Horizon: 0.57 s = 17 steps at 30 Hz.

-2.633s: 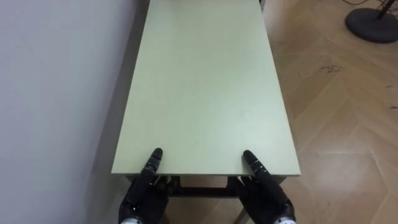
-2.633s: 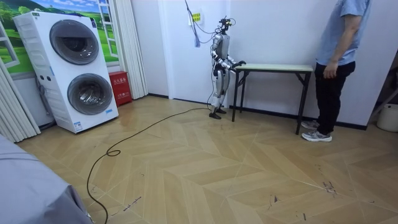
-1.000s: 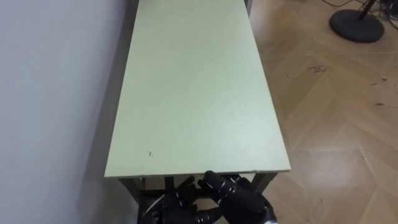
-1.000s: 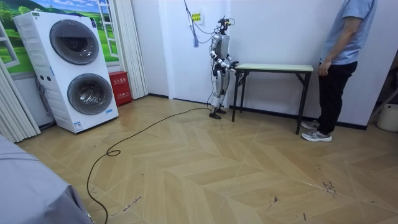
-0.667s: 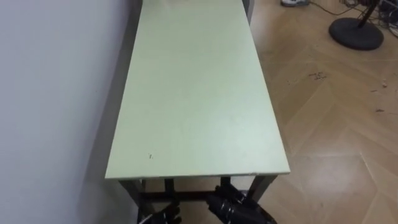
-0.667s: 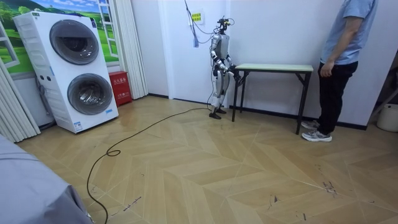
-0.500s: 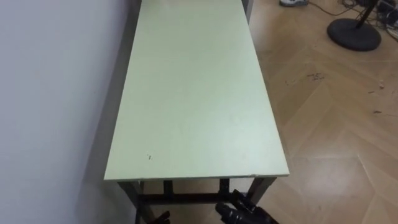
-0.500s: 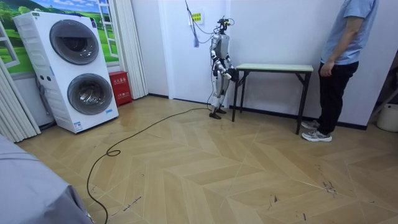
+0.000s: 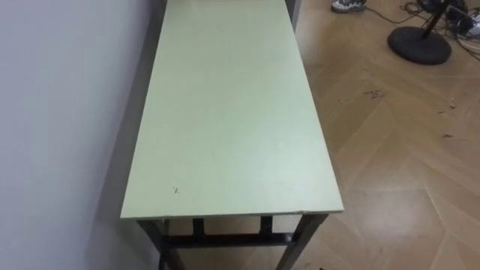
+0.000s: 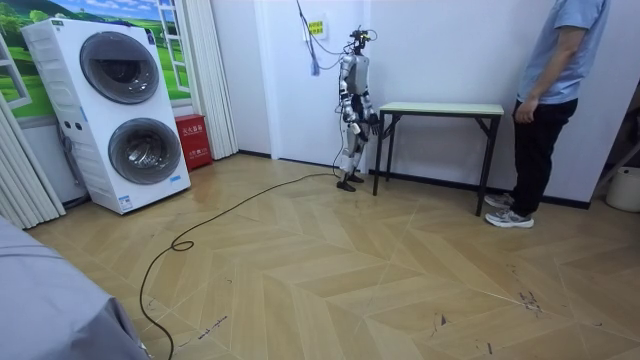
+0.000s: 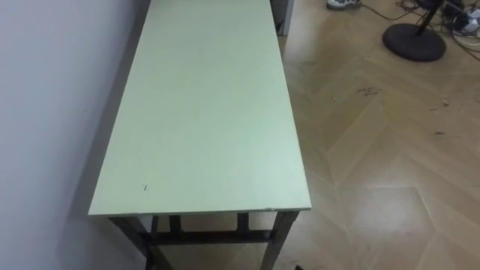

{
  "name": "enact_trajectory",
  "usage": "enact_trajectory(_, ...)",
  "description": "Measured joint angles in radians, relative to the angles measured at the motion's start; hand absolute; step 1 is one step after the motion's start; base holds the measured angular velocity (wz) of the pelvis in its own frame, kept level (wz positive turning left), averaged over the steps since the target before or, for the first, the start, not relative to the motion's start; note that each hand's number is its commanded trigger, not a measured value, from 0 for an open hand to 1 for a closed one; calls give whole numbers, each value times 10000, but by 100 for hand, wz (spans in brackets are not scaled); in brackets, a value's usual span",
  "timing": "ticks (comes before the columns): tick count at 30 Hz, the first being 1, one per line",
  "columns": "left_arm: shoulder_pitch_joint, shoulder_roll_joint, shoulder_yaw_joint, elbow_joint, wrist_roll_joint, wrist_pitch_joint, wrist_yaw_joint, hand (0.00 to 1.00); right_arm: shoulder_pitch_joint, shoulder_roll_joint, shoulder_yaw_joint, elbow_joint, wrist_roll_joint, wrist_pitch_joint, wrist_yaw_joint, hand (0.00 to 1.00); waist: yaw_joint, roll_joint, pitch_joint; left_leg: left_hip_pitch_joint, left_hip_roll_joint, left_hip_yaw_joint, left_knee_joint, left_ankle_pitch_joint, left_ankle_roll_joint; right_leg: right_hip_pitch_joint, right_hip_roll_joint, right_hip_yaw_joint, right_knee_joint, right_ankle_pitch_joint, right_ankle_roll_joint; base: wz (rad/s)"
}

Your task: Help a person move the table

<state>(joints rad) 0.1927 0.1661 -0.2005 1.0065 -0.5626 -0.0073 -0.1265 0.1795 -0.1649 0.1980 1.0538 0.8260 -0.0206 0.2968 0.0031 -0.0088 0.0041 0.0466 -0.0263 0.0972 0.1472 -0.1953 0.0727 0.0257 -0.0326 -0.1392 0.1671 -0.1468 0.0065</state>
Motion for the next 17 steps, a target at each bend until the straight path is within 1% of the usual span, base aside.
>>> enact_trajectory(2,150,-50,183,11,181,0,162,0,73,36,-64,370,-132,15,-130,0,19,-11,1,5,6,46,-33,0,0,-28,0,-3,2,0,0,-3)
enact_trajectory(4,239,-264,613,122,510,2,378,0,73,136,-275,831,-585,19,-261,0,17,-38,10,14,8,66,-58,0,0,-34,0,30,1,0,0,-6)
enact_trajectory(5,181,-292,655,237,550,4,421,0,71,149,-271,963,-672,40,-285,0,18,-46,11,25,8,66,-60,0,1,-26,1,34,1,0,0,-4)
enact_trajectory(6,112,-343,778,363,591,8,551,0,26,175,-272,1207,-851,164,-362,0,20,-63,20,65,9,76,-79,0,0,-11,7,57,0,-1,0,-6)
enact_trajectory(8,141,-349,856,430,754,9,700,0,-38,220,-379,1365,-871,259,-474,0,33,-59,36,156,18,136,-139,-3,-1,11,34,156,0,0,0,-14)
enact_trajectory(10,139,-370,948,561,766,18,783,0,-64,249,-445,1479,-863,329,-573,0,35,-47,39,233,30,147,-139,-28,-13,86,46,158,-2,-1,0,-5)
enact_trajectory(12,126,-403,1160,746,868,28,805,0,-82,281,-515,1493,-874,446,-654,0,47,-50,30,265,42,152,-137,-40,-20,117,59,157,2,-1,0,0)
enact_trajectory(15,126,-450,1258,796,883,55,891,0,-84,366,-745,1555,-888,578,-687,0,44,-47,31,273,53,175,-143,-44,-28,113,73,180,0,-1,0,-2)
enact_trajectory(17,127,-538,1460,836,915,56,989,0,-90,382,-839,1559,-888,618,-703,0,46,-44,29,288,62,215,-151,-49,-36,112,89,237,-2,-1,0,-5)
